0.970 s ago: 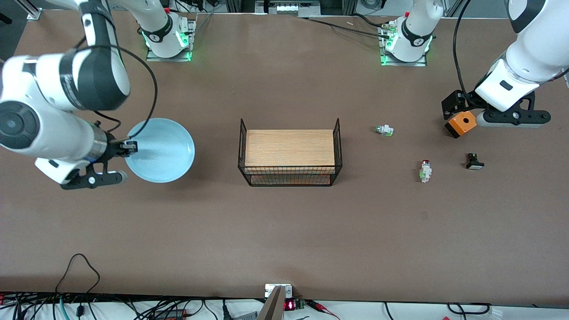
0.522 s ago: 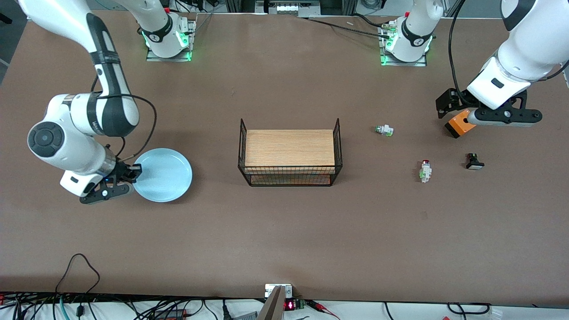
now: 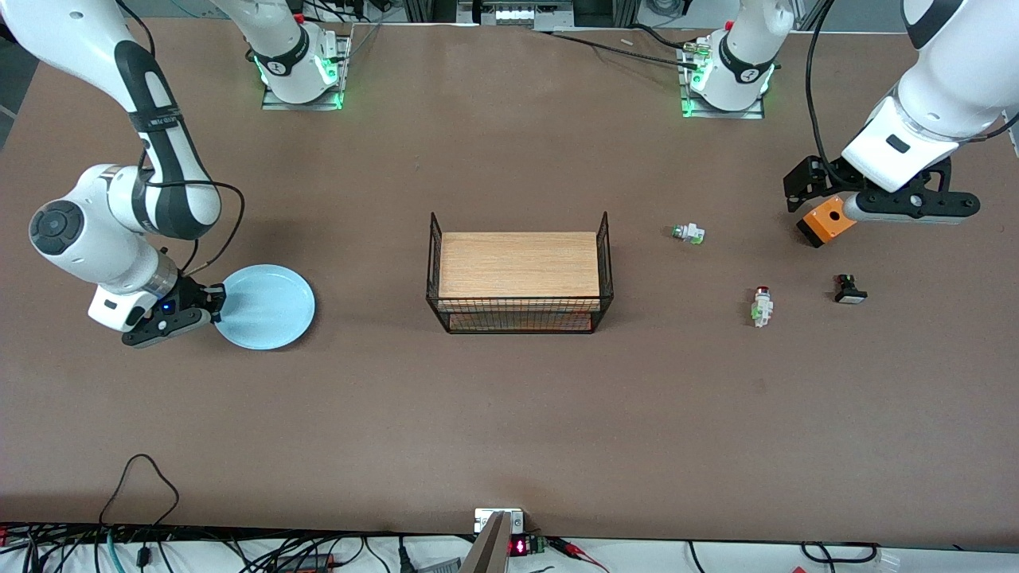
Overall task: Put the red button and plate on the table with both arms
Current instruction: 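Carry the plate beside the right arm and lower it to the table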
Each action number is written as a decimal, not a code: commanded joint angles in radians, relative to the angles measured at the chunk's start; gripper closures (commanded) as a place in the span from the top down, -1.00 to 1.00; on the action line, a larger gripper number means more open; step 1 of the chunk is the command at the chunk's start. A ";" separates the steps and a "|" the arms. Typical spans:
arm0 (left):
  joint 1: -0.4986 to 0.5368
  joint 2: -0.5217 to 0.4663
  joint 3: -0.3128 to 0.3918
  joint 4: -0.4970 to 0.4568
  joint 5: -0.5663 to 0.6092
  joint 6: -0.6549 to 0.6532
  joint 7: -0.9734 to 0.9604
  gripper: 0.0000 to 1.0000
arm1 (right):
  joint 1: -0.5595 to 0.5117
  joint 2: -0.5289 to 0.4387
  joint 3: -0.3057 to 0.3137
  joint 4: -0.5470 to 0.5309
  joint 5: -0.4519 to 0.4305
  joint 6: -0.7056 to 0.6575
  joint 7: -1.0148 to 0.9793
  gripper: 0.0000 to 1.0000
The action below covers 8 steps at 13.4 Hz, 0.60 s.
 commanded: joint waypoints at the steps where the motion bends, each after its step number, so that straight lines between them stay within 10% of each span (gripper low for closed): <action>1: 0.000 0.014 0.000 0.028 -0.007 -0.022 0.020 1.00 | -0.028 0.047 0.023 -0.009 0.008 0.090 -0.046 -0.97; 8: 0.004 0.016 0.000 0.028 -0.007 -0.022 0.022 1.00 | -0.029 0.166 0.029 -0.009 0.008 0.262 -0.046 -0.78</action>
